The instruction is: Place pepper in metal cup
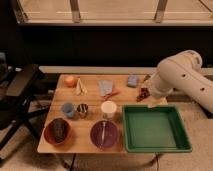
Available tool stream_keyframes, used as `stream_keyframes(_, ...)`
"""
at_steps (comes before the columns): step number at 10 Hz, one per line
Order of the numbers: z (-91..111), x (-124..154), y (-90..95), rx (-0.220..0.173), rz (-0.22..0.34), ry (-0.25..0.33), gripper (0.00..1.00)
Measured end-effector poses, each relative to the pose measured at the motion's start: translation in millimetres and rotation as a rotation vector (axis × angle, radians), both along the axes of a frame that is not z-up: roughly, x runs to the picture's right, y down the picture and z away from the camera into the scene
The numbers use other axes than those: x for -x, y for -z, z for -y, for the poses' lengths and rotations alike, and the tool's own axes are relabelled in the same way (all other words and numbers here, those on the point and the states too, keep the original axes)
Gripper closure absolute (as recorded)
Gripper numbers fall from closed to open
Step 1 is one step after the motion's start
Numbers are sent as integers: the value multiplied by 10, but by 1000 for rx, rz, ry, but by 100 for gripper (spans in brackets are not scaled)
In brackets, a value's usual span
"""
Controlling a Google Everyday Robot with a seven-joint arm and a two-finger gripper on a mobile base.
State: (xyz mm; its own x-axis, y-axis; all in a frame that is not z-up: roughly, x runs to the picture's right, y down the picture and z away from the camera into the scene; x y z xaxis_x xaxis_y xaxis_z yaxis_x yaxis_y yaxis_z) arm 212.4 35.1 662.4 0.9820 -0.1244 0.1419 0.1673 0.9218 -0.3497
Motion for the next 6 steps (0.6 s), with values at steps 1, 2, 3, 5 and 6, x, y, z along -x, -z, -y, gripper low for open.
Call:
stream_keyframes(1,17,19,-34,-7,4,4,35)
stream_keyframes(2,62,103,-109,-14,15,7,35)
stream_keyframes(3,135,203,-229,-20,30,10,35)
stream_keyframes(5,353,428,-592,-28,62,21,35)
stream_keyframes(6,441,524,-780,-29,75,30,35)
